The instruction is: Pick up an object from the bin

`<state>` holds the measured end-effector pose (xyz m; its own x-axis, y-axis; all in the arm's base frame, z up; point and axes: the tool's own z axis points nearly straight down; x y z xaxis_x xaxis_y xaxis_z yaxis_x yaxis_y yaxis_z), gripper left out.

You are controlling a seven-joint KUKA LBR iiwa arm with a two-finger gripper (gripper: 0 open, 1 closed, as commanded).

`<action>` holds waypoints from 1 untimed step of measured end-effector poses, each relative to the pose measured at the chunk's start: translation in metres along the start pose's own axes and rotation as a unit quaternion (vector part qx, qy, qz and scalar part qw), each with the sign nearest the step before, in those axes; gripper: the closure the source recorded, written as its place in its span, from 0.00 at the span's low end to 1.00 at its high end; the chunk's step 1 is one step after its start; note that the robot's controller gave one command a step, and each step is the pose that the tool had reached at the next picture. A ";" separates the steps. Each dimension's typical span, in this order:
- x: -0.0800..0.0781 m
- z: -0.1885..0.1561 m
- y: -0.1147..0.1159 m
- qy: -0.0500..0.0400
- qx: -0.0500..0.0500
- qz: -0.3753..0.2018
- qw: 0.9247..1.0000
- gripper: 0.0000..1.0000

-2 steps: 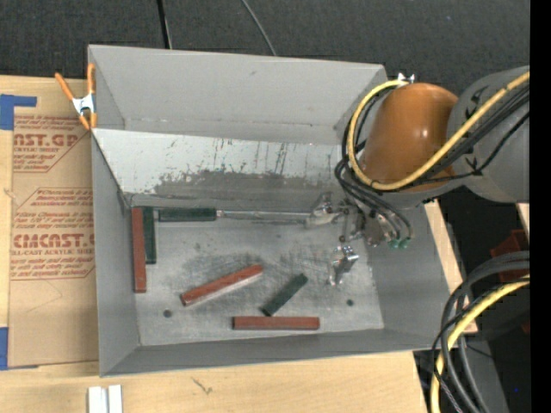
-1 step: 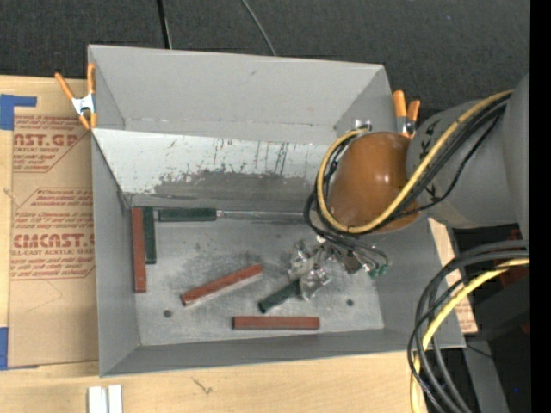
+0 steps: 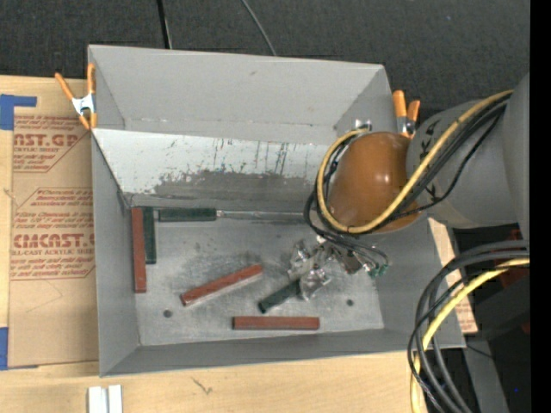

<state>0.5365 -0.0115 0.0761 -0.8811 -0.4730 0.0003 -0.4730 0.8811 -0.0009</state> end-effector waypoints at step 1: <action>-0.019 -0.176 0.016 -0.003 0.001 -0.011 1.000 1.00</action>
Offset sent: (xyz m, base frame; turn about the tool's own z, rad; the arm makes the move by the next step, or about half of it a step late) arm 0.0000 0.0000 0.0000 0.0000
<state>0.5459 0.0118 0.2516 -0.8702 -0.4926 -0.0067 -0.4926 0.8702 -0.0025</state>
